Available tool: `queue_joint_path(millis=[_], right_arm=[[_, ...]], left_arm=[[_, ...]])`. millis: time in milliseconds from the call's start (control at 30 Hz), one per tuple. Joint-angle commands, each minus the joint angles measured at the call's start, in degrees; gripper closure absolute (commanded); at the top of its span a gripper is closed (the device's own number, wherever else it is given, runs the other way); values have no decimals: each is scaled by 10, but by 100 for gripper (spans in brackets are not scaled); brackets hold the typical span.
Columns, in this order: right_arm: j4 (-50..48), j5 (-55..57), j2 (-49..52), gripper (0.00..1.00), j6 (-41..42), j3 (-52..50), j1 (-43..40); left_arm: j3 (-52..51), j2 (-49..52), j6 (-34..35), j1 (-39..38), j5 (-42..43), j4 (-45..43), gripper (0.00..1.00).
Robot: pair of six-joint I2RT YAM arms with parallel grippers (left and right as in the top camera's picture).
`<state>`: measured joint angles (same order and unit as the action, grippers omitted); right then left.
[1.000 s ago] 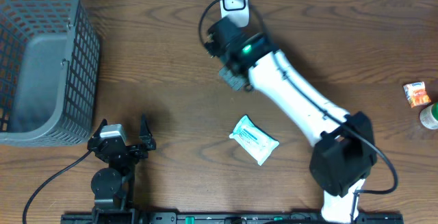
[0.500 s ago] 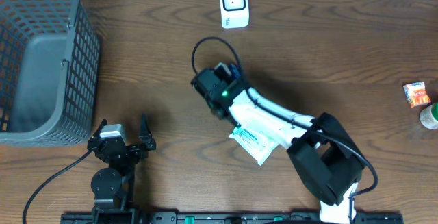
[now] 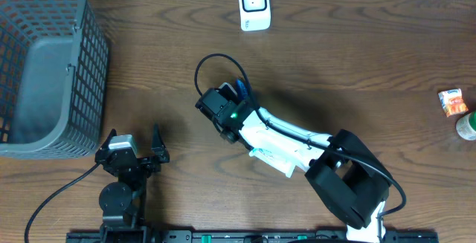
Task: Scan the item barcode
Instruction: 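Move the Oreo pack away from the scanner toward the table center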
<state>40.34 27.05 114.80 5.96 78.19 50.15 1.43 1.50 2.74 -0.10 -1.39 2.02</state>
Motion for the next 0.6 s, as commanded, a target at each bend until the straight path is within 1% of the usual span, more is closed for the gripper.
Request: queue_joint_path(millis=[0, 33, 67, 100, 133, 233, 300, 333, 433, 467, 500, 567], right_arm=[[65, -202, -9, 99, 29, 90, -26], [83, -230, -9, 98, 33, 110, -32], [123, -289, -9, 98, 42, 155, -51], [143, -325, -9, 99, 49, 179, -64], [165, -394, -9, 98, 58, 207, -88], [179, -525, -9, 99, 88, 228, -139], [186, -611, -8, 99, 152, 223, -186], [186, -626, -8, 99, 165, 220, -197], [181, -664, -8, 98, 269, 203, -247], [182, -664, -8, 98, 321, 203, -259], [203, -665, -8, 98, 407, 203, -272], [244, -667, -8, 99, 490, 203, -281]], left_arm=[[-12, -2, -5, 2, -3, 20, 2], [-12, -2, -5, 2, -3, 20, 2], [-12, -2, -5, 2, -3, 20, 2], [-12, -2, -5, 2, -3, 20, 2], [-12, -2, -5, 2, -3, 20, 2], [-12, -2, -5, 2, -3, 20, 2], [-12, -2, -5, 2, -3, 20, 2], [-12, -2, -5, 2, -3, 20, 2], [-12, -2, -5, 2, -3, 20, 2], [-12, -2, -5, 2, -3, 20, 2], [-12, -2, -5, 2, -3, 20, 2], [-12, -2, -5, 2, -3, 20, 2]])
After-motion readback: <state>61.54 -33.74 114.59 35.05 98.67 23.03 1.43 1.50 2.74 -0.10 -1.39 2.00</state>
